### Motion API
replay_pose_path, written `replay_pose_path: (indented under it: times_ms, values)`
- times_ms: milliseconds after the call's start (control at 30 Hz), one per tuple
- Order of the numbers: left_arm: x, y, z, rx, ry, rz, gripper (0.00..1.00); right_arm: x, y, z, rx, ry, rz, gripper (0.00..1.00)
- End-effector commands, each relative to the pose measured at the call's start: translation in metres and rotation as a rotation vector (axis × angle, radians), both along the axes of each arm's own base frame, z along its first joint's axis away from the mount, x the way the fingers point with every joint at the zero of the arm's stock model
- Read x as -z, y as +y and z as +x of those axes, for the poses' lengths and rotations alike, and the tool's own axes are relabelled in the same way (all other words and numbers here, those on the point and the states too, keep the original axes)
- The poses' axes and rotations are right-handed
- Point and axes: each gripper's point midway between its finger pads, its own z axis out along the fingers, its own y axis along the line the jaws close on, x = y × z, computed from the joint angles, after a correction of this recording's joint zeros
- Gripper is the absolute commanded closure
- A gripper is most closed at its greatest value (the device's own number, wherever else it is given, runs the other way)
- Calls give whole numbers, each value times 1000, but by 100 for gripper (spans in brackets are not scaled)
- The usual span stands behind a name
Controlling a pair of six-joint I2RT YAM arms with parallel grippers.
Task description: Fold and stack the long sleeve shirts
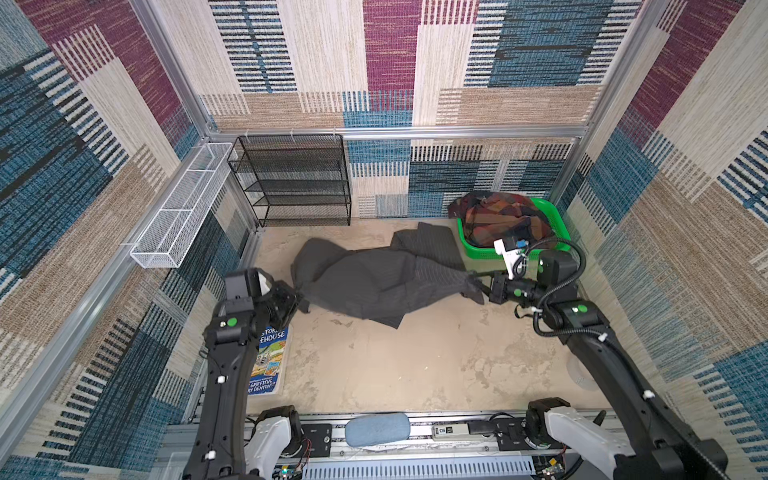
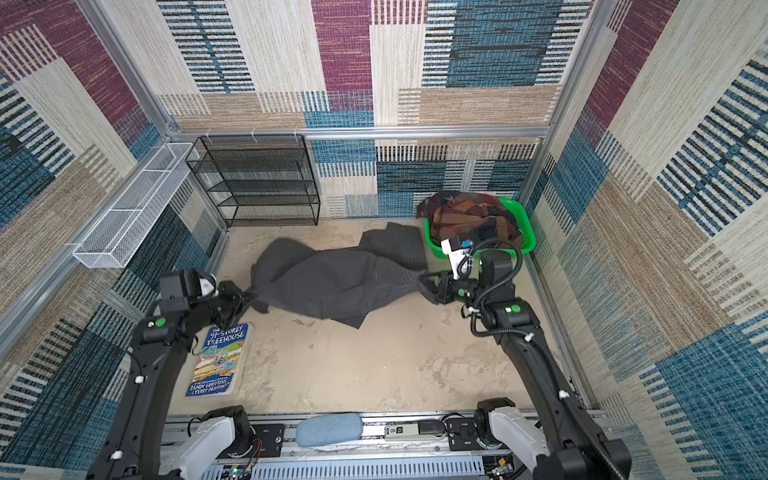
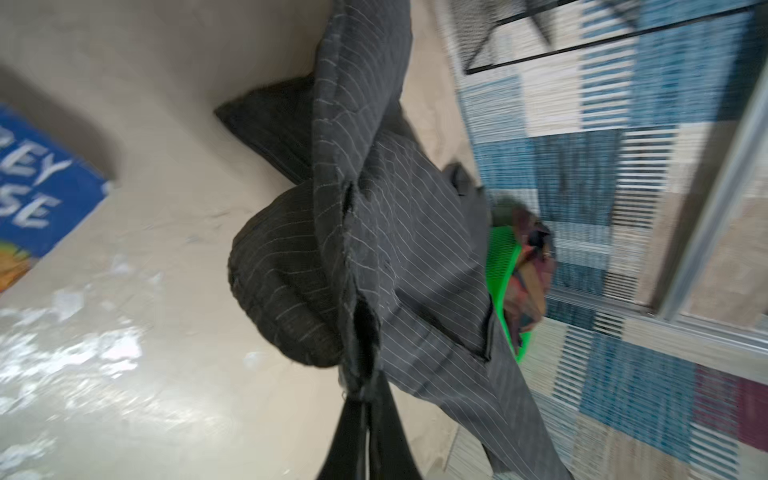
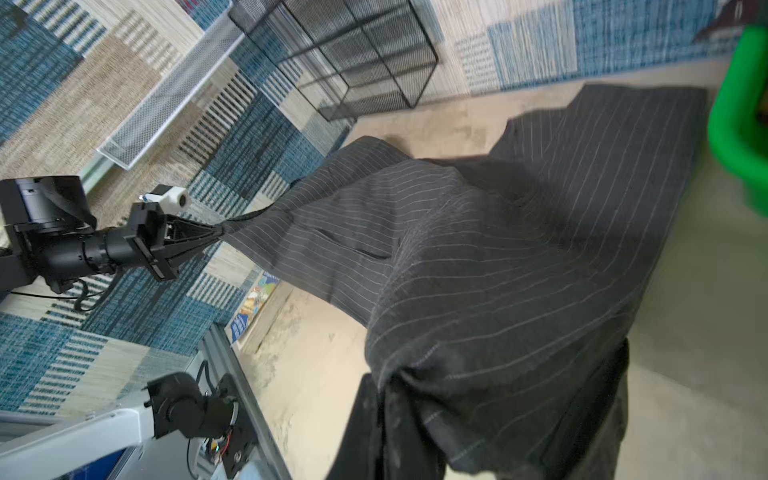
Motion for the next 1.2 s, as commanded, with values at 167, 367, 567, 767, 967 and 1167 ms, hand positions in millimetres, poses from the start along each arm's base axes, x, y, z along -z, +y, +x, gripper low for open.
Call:
replay_pose_path:
  times_ms: [167,367,567,767,967,1167]
  values:
    - [29,20,-29,-85,34,116,100,50,-22,-16,165,116,-23,100]
    - [21,41,-30,-152,42,210,100,65,-43,-8,304,213,-90,100]
    - [29,67,-22,-219,78,250,100,92,-58,-10,394,327,-150,100]
    - [34,90,-2,-253,89,255,100,91,-72,1,476,322,-176,100]
    - [32,93,40,-203,71,210,100,56,-75,37,491,170,-191,100]
    - [24,100,80,-135,56,213,100,36,-80,77,488,76,-205,100]
